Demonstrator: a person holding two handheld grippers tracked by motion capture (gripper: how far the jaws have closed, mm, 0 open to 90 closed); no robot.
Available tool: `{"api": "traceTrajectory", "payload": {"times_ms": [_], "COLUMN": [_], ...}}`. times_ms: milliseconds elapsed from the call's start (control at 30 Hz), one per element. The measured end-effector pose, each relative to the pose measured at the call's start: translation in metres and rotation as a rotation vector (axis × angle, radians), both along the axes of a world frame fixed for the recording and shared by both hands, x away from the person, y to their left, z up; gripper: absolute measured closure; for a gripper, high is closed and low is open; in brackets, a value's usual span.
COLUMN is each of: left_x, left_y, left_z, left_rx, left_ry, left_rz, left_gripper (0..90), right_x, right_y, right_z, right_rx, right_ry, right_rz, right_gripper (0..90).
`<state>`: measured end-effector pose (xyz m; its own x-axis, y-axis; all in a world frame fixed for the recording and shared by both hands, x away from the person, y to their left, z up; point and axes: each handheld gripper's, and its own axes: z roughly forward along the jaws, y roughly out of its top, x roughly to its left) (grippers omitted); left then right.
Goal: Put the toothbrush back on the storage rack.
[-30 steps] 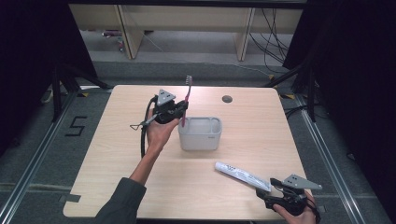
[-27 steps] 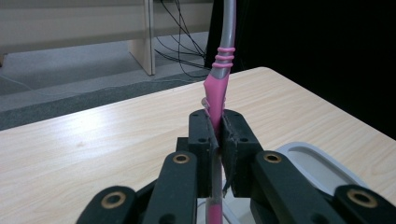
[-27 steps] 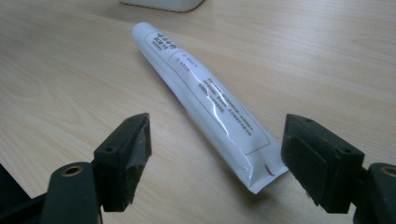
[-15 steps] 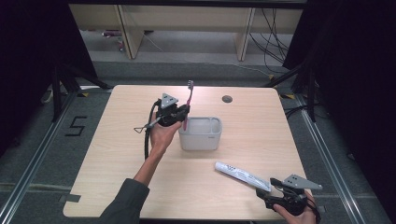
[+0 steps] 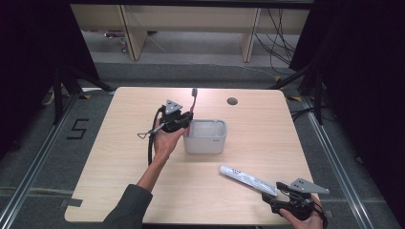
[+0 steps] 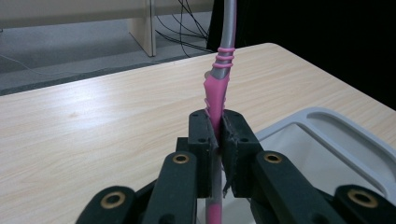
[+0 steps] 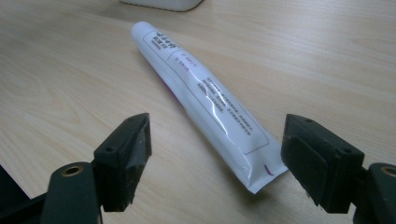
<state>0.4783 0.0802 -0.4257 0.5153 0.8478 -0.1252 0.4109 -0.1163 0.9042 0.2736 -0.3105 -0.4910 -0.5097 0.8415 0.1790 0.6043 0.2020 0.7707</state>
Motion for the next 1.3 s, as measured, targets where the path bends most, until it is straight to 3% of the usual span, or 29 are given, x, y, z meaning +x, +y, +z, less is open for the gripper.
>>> {"api": "traceTrajectory", "payload": {"times_ms": [67,100,267,367,400,433,500,567,967,1100,1267,1300], "left_x": [0.000,0.000,-0.002,-0.001,-0.001,-0.001,-0.001,-0.001,-0.004,-0.006,-0.012,-0.015], "left_y": [0.001,0.001,0.000,0.000,0.000,0.000,0.001,0.001,0.001,0.004,0.009,0.011], "left_z": [-0.001,0.000,0.000,-0.001,-0.002,-0.003,-0.003,-0.003,0.000,0.001,0.007,0.010], "left_rx": [0.003,0.007,0.026,0.036,0.038,0.037,0.053,0.061,0.073,0.087,0.085,0.079], "left_ry": [0.002,0.001,0.006,0.009,0.011,0.013,0.010,0.011,0.016,0.005,-0.006,-0.011], "left_rz": [0.001,-0.003,-0.013,-0.014,-0.013,-0.012,-0.013,-0.014,-0.030,-0.023,-0.029,-0.028], "left_gripper": [82.2,82.2,82.0,81.9,81.8,81.7,81.4,81.2,78.2,74.4,61.5,59.0], "right_x": [0.001,-0.001,0.002,0.000,0.001,0.000,-0.001,0.002,0.001,0.001,0.001,-0.001], "right_y": [-0.001,0.001,-0.001,0.002,0.000,0.001,0.002,0.000,0.000,0.000,-0.001,0.002], "right_z": [0.000,0.000,-0.001,0.000,-0.001,0.000,0.000,-0.002,-0.001,-0.001,-0.001,0.000], "right_rx": [-0.009,0.007,-0.007,0.006,-0.020,-0.003,0.006,-0.015,-0.006,-0.004,-0.006,0.009], "right_ry": [-0.008,0.012,-0.013,0.007,-0.027,0.001,0.010,-0.025,-0.017,-0.013,-0.013,0.018], "right_rz": [0.009,-0.006,0.022,0.009,0.024,0.014,0.009,0.020,0.020,0.023,0.022,0.003], "right_gripper": [25.2,25.3,25.3,25.3,25.2,25.3,25.2,25.2,25.3,25.3,25.3,25.2]}}
